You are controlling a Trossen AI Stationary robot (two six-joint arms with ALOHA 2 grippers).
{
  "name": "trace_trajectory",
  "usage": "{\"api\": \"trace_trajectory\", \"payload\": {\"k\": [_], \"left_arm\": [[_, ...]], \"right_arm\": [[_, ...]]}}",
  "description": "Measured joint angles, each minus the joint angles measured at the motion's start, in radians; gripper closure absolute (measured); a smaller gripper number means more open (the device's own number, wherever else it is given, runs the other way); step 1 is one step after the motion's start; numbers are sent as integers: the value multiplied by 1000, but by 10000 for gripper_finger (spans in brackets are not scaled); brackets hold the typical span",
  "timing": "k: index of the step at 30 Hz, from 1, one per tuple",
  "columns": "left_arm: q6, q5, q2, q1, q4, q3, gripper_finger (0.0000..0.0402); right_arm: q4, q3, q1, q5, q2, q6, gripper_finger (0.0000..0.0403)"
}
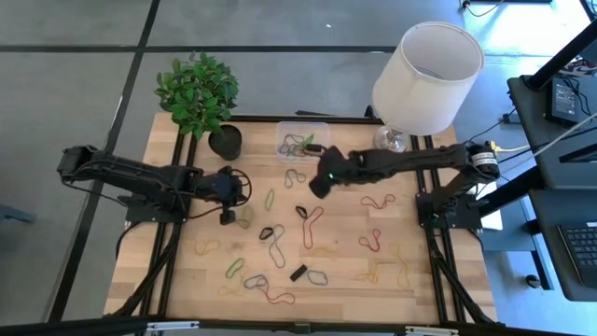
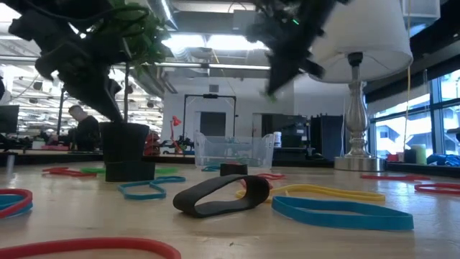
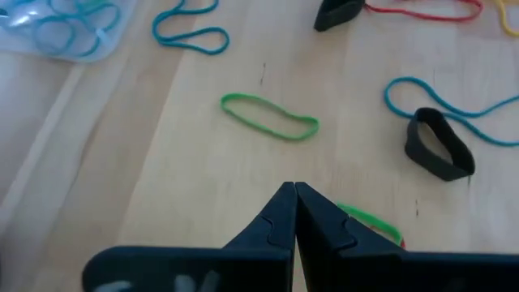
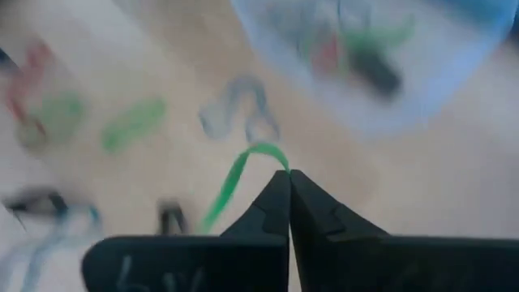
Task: Pick and place rubber bands into bin
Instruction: Put the green rubber band into the transparent bin, then put the red rubber band into the transparent bin
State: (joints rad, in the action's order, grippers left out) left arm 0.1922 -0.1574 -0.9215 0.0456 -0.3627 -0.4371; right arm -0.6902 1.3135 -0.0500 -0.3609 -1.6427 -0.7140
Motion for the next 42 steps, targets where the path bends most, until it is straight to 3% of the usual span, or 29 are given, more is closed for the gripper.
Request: {"api": "trace_trajectory", "payload": {"k": [9,15,27,42], "left_arm": [[-59,51,2,-36,69,47,399],[-57,56,2,-34,75,52,399],[-67,81,2,-32,66,52,400],[-92,73,2,-32,67,52,400]], "right_arm": [[-70,370,-155,-13,-239,230,402],[-209,514,-251,-13,-420,277,403],[-407,521,-303,-12,-542,276,393],[-434,521,-301,-12,-538,275,279]]}}
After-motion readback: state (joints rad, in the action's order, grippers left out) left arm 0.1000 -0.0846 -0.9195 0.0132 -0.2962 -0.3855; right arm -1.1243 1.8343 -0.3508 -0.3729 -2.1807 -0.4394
